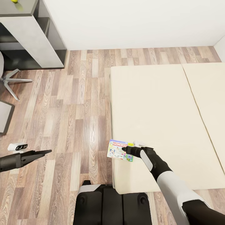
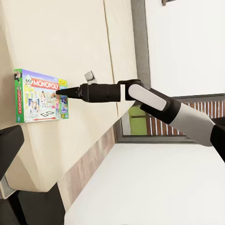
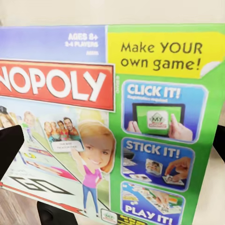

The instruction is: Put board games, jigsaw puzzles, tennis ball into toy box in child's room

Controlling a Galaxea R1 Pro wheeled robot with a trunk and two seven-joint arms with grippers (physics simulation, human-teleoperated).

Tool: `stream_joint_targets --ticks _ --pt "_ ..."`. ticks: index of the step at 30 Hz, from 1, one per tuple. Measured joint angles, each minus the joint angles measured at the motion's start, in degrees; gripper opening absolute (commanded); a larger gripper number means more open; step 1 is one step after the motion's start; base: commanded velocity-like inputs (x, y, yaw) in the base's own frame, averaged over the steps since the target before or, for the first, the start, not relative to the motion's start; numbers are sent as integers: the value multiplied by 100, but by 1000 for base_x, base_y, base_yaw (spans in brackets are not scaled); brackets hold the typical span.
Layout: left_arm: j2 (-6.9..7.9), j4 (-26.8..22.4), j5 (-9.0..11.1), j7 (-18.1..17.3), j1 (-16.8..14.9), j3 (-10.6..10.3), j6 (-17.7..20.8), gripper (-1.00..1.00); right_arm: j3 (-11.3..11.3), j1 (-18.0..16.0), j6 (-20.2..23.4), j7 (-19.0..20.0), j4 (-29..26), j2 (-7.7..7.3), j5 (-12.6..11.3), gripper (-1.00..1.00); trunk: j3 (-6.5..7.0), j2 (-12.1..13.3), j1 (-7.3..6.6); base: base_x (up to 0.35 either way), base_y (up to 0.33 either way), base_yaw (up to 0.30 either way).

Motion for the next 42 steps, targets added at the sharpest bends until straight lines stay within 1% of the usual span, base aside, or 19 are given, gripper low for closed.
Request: stream_joint_targets --ticks 26,42 --pt "0 0 0 0 -2 1 0 100 -1 0 -14 8 0 -27 0 100 6 0 0 0 0 0" --pt "0 0 0 0 0 -7 0 100 -2 8 0 43 -2 -55 -7 100 133 0 0 0 0 0"
